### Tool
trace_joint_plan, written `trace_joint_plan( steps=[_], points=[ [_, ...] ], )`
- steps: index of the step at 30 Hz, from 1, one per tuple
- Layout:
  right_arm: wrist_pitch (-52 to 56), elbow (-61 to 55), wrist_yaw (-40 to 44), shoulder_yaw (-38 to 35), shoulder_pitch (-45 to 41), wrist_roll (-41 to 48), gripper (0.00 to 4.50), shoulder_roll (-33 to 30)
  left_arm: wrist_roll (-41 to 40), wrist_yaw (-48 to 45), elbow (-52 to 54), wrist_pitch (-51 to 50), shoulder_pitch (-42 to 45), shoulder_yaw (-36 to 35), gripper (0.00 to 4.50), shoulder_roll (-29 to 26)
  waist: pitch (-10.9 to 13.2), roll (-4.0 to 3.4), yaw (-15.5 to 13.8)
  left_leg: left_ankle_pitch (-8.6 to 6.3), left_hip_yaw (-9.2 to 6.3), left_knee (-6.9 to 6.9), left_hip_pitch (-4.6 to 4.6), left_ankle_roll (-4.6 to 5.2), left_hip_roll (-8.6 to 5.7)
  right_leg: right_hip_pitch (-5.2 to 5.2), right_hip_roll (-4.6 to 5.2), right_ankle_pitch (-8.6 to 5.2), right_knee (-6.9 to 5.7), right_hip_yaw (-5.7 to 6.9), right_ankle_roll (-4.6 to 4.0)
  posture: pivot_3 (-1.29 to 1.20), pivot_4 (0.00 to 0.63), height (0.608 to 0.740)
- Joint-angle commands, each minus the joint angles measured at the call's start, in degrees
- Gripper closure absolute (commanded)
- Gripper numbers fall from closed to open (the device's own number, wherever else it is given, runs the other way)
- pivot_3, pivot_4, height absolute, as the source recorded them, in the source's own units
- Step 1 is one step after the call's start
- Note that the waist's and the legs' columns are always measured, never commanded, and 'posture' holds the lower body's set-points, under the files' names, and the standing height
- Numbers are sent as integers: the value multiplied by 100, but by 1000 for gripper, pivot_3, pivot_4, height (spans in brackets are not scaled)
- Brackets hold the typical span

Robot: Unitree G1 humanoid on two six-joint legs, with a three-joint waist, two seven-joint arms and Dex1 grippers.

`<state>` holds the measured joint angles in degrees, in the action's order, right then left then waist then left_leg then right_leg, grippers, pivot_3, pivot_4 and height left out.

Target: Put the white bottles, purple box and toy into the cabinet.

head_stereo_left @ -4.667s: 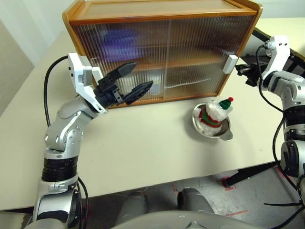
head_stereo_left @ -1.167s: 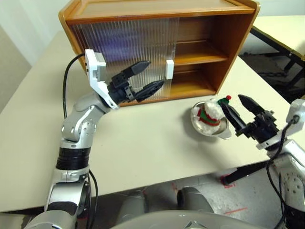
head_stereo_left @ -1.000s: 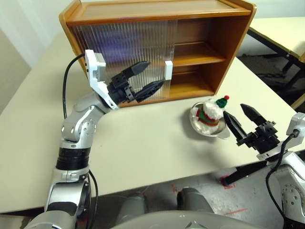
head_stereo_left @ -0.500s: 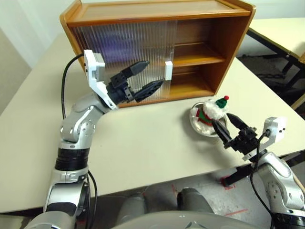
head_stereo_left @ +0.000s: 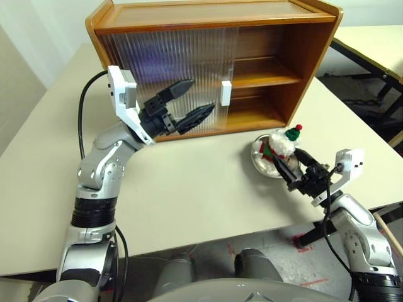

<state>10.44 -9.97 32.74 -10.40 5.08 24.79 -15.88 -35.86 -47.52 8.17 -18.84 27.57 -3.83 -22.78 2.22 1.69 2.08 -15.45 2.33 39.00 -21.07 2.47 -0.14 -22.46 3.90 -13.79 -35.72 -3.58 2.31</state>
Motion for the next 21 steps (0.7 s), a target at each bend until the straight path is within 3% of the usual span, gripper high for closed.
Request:
trace_joint_plan(
  steps=[1, 3, 6, 14, 16, 21],
  points=[
    [188, -229, -88, -7, -82, 115, 33, -64, 36, 17, 90, 1, -29, -27, 0, -30, 0, 0, -2, 0, 0, 0, 0, 1, 0, 0, 0, 0, 0, 0, 0, 0, 0, 740],
    [234, -274, -110, -11, -84, 136, 33, -73, 37, 19, 93, 4, -27, -26, 0, -29, 0, 0, -4, 1, 0, 0, 0, 1, 0, 0, 0, 0, 0, 0, 0, 0, 0, 740],
    [298, -323, -137, -10, -76, 167, 652, -80, 32, 17, 87, 13, -21, -27, 0, -23, 0, 0, -6, 1, 0, 0, -2, 2, -1, 0, 0, -1, 2, 0, 1, 0, 0, 740],
    [351, -379, -80, -122, -37, 312, 3713, -181, 38, -19, 31, 36, 20, 19, 0, 19, 0, 0, -2, 1, 0, 0, -6, 2, -1, -1, 0, -2, 6, 1, 2, -18, 0, 740],
    [345, -405, -76, -165, -47, 370, 4225, -215, 42, -35, 8, 45, 29, 31, 0, 30, 0, 0, -1, 1, 0, 0, -6, 2, -1, -1, 1, -2, 6, 1, 2, -26, 0, 740],
    [403, -639, -74, -324, -168, 639, 4411, -327, 53, -79, -53, 73, 48, 66, 0, 75, 0, 0, 7, 2, 0, 0, -5, 3, -1, -1, 0, -2, 6, 0, 3, -37, 0, 740]
  ],
)
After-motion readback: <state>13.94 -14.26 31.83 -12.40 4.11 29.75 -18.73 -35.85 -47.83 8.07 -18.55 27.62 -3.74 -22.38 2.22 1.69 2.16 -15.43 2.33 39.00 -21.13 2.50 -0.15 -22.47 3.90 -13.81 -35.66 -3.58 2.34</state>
